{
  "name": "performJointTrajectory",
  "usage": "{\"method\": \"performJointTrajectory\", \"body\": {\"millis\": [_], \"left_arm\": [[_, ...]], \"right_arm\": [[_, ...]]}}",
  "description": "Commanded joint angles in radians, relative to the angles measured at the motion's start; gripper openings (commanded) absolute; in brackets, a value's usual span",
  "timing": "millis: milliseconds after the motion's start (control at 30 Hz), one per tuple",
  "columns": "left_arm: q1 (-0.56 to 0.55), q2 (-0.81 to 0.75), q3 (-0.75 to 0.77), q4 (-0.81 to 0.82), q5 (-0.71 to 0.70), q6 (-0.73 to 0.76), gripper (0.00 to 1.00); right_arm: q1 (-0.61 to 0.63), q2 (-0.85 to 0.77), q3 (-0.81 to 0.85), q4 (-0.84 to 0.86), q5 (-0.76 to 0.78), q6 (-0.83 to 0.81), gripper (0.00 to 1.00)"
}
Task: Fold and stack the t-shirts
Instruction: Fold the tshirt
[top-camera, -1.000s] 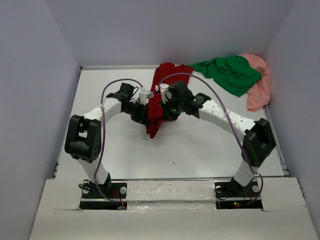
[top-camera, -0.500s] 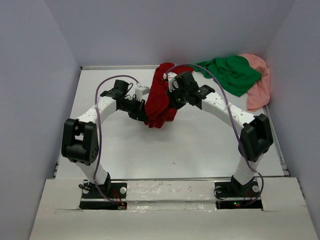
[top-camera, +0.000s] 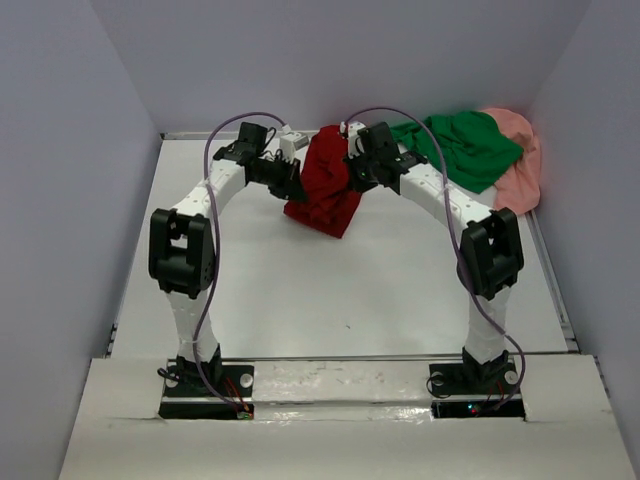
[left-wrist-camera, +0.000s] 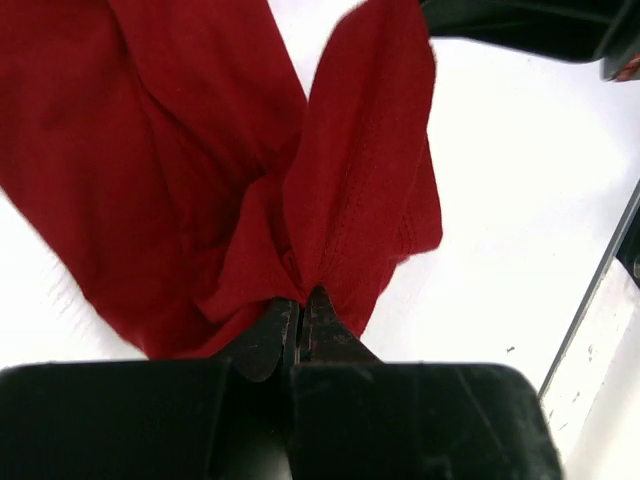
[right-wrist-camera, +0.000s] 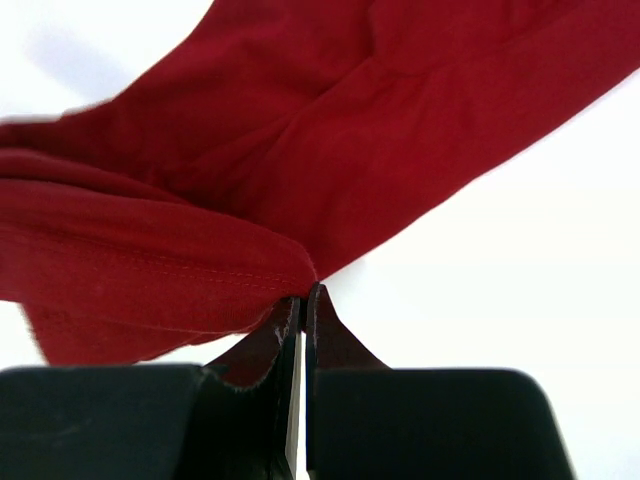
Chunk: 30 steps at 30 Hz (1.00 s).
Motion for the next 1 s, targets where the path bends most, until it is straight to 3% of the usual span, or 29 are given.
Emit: {"method": "performJointTrajectory", "body": {"millis": [0, 200, 400, 667, 867, 967], "left_arm": [[-0.039, 0.103, 0.102, -0.061, 0.040, 0.013, 0.00], [-0.100, 0.208, 0.106, -0.036, 0.050, 0.036, 0.03], [-0.111, 0.303, 0.156, -0.028, 0.063, 0.053, 0.17], [-0.084, 0.302, 0.179, 0.003, 0.032, 0.044, 0.18], [-0.010, 0.184, -0.001, 0.282, -0.210, -0.170, 0.17], [-0.002, 0.125, -0.064, 0.385, -0.403, -0.215, 0.20]], "right_arm": [[-0.018, 0.069, 0.136, 0.034, 0.017, -0.013, 0.00], [-0.036, 0.183, 0.252, 0.001, 0.029, -0.008, 0.00], [-0.064, 0.304, 0.351, -0.001, 0.060, -0.008, 0.00], [-0.105, 0.464, 0.522, -0.012, 0.075, 0.010, 0.00], [-0.128, 0.493, 0.511, -0.004, 0.063, 0.021, 0.00], [-0.128, 0.504, 0.494, -0.003, 0.052, 0.021, 0.00]]}}
